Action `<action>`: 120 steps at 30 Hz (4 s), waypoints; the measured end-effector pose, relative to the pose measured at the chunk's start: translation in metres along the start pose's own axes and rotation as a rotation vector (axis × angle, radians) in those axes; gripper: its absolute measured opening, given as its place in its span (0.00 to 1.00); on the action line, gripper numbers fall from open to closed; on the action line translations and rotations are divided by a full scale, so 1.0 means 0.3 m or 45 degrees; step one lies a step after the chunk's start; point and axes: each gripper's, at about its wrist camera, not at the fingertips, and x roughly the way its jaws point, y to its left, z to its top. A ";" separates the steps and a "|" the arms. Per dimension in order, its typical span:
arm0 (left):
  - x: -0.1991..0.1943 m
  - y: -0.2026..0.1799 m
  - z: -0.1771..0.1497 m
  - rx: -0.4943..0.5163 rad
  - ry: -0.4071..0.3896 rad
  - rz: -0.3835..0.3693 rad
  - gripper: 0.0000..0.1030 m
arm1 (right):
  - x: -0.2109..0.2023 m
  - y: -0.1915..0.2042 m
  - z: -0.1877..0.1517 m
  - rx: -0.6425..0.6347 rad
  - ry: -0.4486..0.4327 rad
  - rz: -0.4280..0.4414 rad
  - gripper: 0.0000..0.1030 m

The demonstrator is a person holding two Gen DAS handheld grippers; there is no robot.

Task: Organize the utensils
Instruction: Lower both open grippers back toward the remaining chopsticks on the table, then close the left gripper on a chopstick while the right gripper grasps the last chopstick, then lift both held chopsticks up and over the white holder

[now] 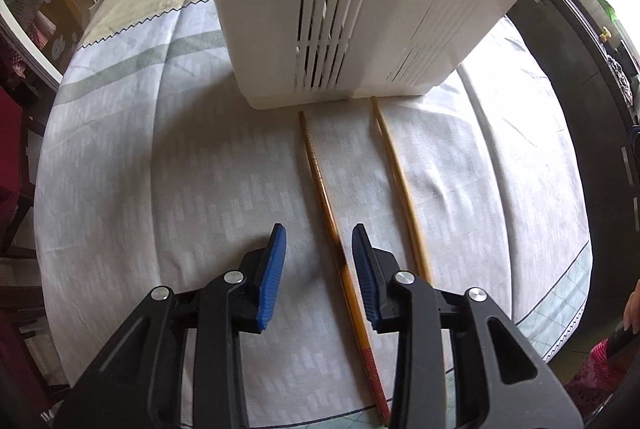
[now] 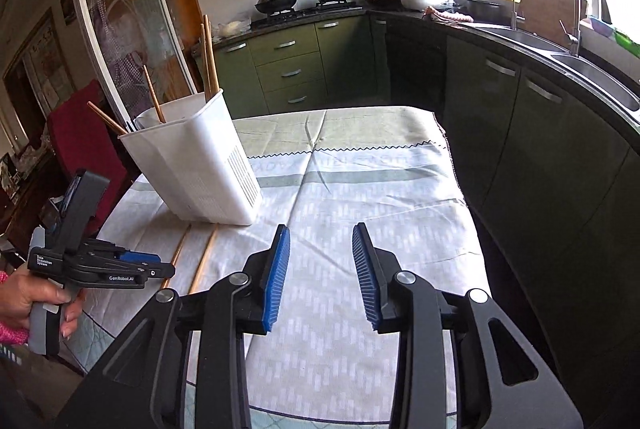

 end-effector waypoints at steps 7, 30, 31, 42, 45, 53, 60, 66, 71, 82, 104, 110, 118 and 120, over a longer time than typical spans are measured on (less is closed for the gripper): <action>0.020 -0.009 -0.008 0.046 0.014 0.030 0.09 | 0.015 0.061 0.007 -0.050 0.038 0.016 0.32; -0.009 0.154 -0.078 -0.044 -0.018 -0.016 0.07 | 0.494 0.558 -0.135 -0.358 0.494 0.067 0.38; -0.024 0.199 -0.090 -0.044 -0.018 -0.020 0.07 | 0.502 0.561 -0.138 -0.357 0.500 0.066 0.39; -0.018 0.176 -0.080 -0.023 -0.019 -0.013 0.07 | 0.512 0.514 -0.128 -0.418 0.520 0.026 0.44; -0.017 0.173 -0.079 -0.027 -0.018 -0.014 0.07 | 0.504 0.468 -0.123 -0.401 0.543 0.015 0.44; -0.015 0.184 -0.060 -0.049 0.007 -0.021 0.07 | 0.548 0.477 -0.094 -0.368 0.547 0.007 0.45; -0.012 0.178 -0.040 -0.041 0.013 -0.013 0.09 | 0.534 0.481 -0.086 -0.391 0.571 0.033 0.18; -0.014 0.201 -0.028 -0.086 0.016 -0.045 0.33 | 0.536 0.508 -0.084 -0.415 0.585 0.033 0.13; -0.013 0.191 -0.012 -0.058 0.018 -0.020 0.33 | 0.545 0.531 -0.086 -0.433 0.593 0.020 0.13; -0.009 0.184 0.002 -0.022 0.027 -0.019 0.06 | 0.541 0.507 -0.058 -0.379 0.581 0.061 0.07; -0.441 0.206 -0.126 0.065 -0.386 -0.074 0.06 | -0.013 0.337 0.075 -0.172 0.028 0.252 0.07; -0.489 0.166 -0.164 0.099 -0.459 -0.072 0.06 | -0.129 0.334 0.003 -0.120 -0.095 0.251 0.07; -0.522 0.131 -0.202 0.139 -0.533 -0.063 0.06 | -0.214 0.318 -0.054 -0.086 -0.190 0.247 0.07; -0.527 0.122 -0.212 0.148 -0.546 -0.069 0.06 | -0.228 0.311 -0.069 -0.083 -0.207 0.250 0.07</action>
